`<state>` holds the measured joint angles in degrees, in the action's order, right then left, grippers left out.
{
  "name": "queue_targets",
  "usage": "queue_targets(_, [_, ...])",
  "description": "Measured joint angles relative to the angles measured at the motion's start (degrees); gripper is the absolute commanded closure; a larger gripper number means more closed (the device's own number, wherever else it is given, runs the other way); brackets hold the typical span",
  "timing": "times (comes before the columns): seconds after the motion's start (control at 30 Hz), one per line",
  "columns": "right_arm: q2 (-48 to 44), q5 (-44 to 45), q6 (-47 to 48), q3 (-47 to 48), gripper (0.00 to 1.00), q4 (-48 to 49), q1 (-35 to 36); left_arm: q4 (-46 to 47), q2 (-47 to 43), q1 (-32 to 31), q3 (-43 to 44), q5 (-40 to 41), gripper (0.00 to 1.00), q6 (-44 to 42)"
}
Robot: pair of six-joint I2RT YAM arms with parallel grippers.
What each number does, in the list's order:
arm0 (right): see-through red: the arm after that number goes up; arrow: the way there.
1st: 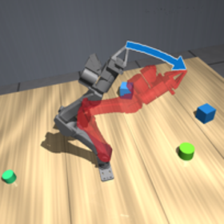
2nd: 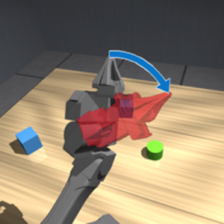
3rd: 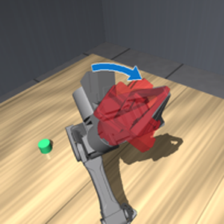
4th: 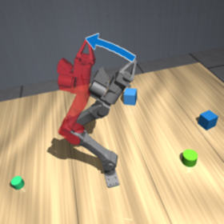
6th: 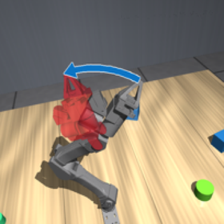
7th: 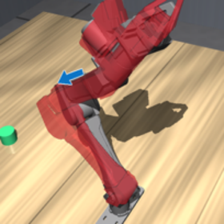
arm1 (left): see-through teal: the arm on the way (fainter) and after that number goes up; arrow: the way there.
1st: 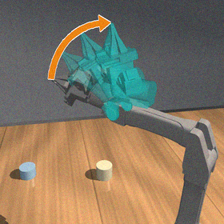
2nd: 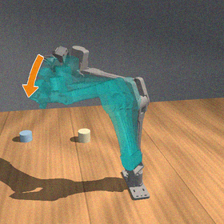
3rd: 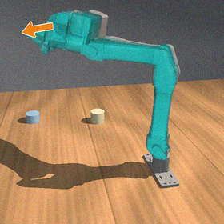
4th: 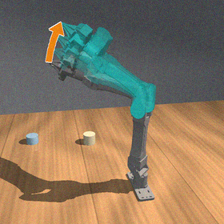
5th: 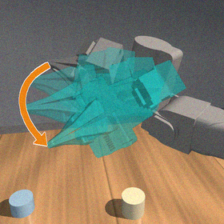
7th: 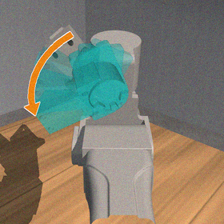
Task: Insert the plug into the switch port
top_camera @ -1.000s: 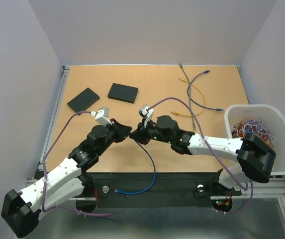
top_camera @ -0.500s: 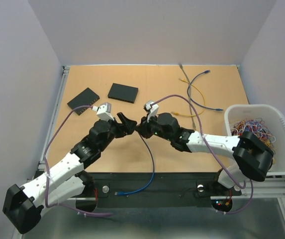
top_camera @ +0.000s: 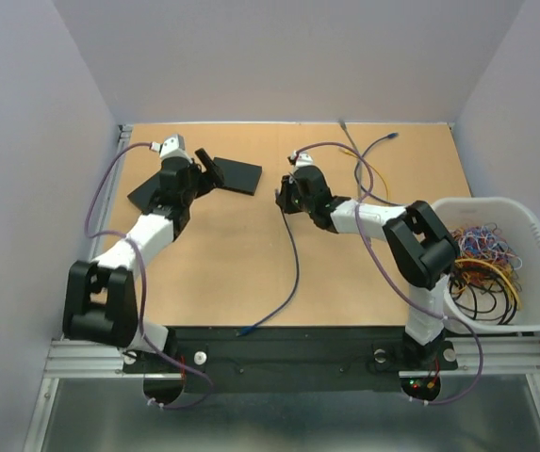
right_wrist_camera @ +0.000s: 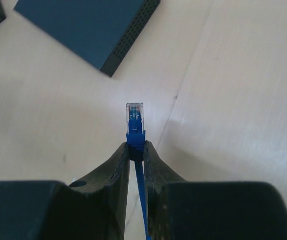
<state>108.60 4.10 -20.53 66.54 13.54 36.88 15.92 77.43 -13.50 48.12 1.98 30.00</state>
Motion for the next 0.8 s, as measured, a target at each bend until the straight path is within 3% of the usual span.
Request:
queue_targets(0.3, [18.16, 0.26, -2.51, 18.84, 1.00, -5.75, -5.16, 5.20, 30.16, 7.28, 21.92, -7.13, 0.19, -3.17])
queue_targets(0.47, [25.51, 0.66, -3.34, 31.80, 1.00, -9.38, -6.19, 2.64, 41.13, 8.50, 31.54, -9.27, 0.19, -4.15])
queue_targets(0.6, [29.83, 0.11, -4.42, 38.07, 1.00, -10.56, -6.23, 0.94, 46.53, 8.63, 37.44, -11.47, 0.20, -4.70])
queue_targets(0.8, [33.55, -3.02, -6.71, 44.15, 1.00, -11.78, -6.23, 0.63, 47.60, 8.55, 37.55, -15.78, 0.21, -4.17])
